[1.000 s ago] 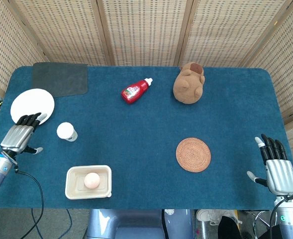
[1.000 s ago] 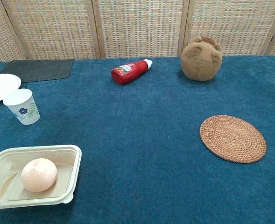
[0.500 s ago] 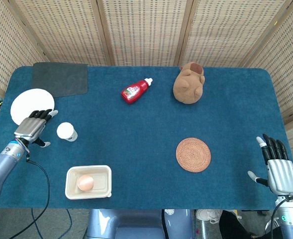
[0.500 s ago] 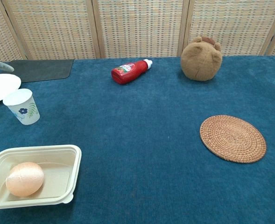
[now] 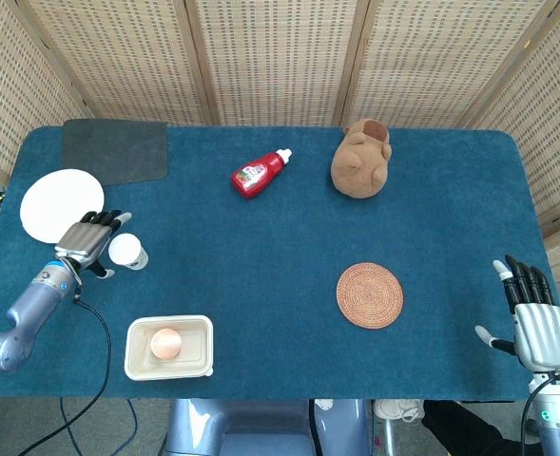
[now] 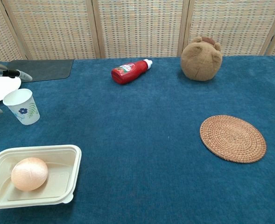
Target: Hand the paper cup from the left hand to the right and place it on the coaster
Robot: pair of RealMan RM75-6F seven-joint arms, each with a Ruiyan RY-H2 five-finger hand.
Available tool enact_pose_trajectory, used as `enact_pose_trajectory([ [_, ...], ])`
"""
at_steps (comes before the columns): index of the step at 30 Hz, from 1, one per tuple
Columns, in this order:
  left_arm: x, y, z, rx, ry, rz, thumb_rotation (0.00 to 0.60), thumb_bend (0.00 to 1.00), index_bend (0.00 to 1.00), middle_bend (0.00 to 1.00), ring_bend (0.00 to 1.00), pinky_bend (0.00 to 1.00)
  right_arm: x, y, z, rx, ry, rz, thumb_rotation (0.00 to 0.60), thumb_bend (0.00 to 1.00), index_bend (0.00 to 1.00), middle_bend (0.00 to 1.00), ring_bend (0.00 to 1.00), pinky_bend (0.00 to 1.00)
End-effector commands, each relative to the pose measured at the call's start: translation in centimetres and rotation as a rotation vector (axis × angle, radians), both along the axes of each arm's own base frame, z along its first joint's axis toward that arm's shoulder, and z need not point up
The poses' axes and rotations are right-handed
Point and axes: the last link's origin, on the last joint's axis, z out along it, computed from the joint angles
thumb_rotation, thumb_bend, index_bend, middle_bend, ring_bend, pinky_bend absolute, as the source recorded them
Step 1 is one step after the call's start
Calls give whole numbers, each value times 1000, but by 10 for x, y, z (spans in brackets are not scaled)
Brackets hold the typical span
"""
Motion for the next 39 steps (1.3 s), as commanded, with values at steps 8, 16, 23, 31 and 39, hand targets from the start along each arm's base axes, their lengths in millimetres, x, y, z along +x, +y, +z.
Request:
enact_pose_trajectory([
  [8, 5, 3, -24, -5, -1, 17, 600, 269, 211, 0, 0, 0, -2, -1, 1, -4, -3, -4, 600, 16, 0, 0, 0, 0],
  [16, 4, 2, -28, 2, -3, 21, 600, 348, 349, 0, 0, 0, -2, -1, 1, -5, -8, -3, 600, 16, 0, 0, 0, 0],
  [23, 10, 2, -23, 13, -13, 3, 600, 349, 349, 0, 0, 0, -2, -1, 1, -5, -12, -2, 600, 17, 0, 0, 0, 0],
  [31, 52, 9, -15, 36, -54, -91, 600, 349, 349, 0, 0, 0, -6, -2, 3, -4, -27, -13, 600, 17, 0, 0, 0, 0],
  [39, 125, 16, -30, 15, -81, -235, 600, 349, 349, 0, 0, 0, -16, -5, 6, -10, -54, -44, 600, 16, 0, 0, 0, 0],
])
